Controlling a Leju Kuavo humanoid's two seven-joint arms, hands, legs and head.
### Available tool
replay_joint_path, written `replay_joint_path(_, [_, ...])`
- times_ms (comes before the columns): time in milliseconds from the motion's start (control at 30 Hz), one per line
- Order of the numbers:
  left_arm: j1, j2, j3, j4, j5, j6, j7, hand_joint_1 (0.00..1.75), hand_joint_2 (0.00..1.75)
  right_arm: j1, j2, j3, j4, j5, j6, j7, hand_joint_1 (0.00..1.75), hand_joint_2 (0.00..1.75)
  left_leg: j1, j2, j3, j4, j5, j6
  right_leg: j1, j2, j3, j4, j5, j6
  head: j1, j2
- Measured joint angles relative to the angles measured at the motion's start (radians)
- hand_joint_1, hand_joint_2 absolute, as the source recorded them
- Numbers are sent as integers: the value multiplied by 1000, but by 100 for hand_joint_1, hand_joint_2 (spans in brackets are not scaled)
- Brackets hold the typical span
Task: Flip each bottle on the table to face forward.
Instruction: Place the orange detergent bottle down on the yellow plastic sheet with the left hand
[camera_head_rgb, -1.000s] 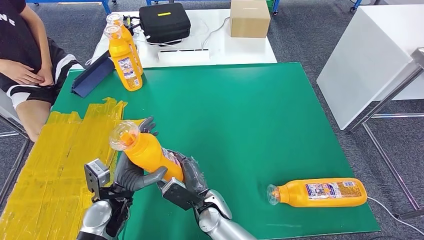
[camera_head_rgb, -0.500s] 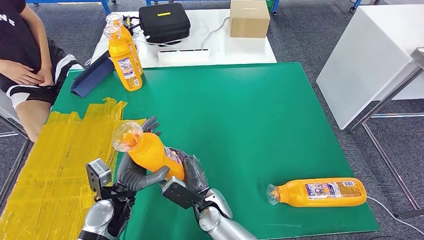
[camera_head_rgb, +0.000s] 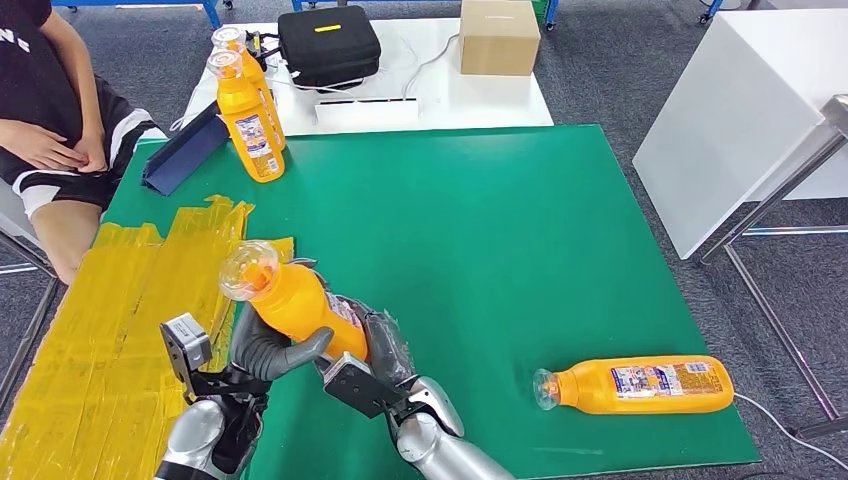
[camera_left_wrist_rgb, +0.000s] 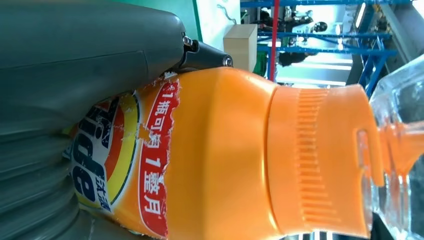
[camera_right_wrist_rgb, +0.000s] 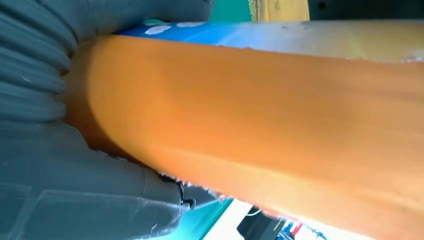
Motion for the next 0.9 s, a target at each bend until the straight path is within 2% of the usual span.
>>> replay_joint_path(100, [4, -3, 14, -16, -17, 64, -20, 175, 175, 11, -1, -26, -35, -22, 32, -13, 0, 0, 0, 0, 0, 0, 0, 0, 0, 0, 0, 0, 0, 0, 0, 0])
replay_joint_path(200, [6, -12, 28, -73, -227, 289, -86, 175, 175, 47, -10, -86, -139, -71, 85, -8, 0, 0, 0, 0, 0, 0, 0, 0, 0, 0, -1, 0, 0, 0, 0, 0])
replay_joint_path(300, [0, -14, 34, -135, -466, 504, -105, 175, 175, 100, -19, -144, -273, -85, 127, 16, 0, 0, 0, 0, 0, 0, 0, 0, 0, 0, -1, 0, 0, 0, 0, 0])
replay_joint_path(400, [-9, -14, 43, -166, -725, 659, -57, 175, 175, 149, -21, -192, -396, -87, 153, 21, 0, 0, 0, 0, 0, 0, 0, 0, 0, 0, -1, 0, 0, 0, 0, 0])
replay_joint_path(500, [-22, -7, 69, -170, -1038, 741, 56, 175, 175, 198, -25, -247, -530, -87, 179, 22, 0, 0, 0, 0, 0, 0, 0, 0, 0, 0, -1, 0, 0, 0, 0, 0])
replay_joint_path(567, [-33, 2, 93, -164, -1197, 758, 119, 175, 175, 226, -27, -282, -610, -85, 193, 25, 0, 87, 0, 0, 0, 0, 0, 0, 0, 0, -1, 0, 0, 0, 0, 0])
replay_joint_path(633, [-44, 10, 115, -153, -1290, 763, 159, 175, 175, 251, -30, -312, -675, -82, 201, 26, 0, 175, 0, 0, 0, 0, 0, 0, 0, 0, -1, 0, 0, 0, 0, 0])
replay_joint_path(733, [-71, 21, 138, -118, -1473, 736, 261, 175, 175, 279, -33, -350, -751, -65, 183, 12, 0, 175, 0, 0, 0, 0, 0, 0, 0, 0, -1, 0, 0, 0, 0, 0])
replay_joint_path(833, [-122, 39, 148, -25, -1704, 645, 392, 175, 175, 305, -35, -394, -832, -66, 168, -1, 0, 175, 0, -1, 1, 0, 0, 0, 0, 0, 0, 0, 0, 0, 0, 0])
replay_joint_path(900, [-164, 52, 149, 68, -1774, 581, 449, 175, 175, 321, -37, -428, -884, -74, 170, -4, 0, 175, 0, 0, 1, 0, 0, 0, 0, 0, 0, 0, 0, 0, 0, 0])
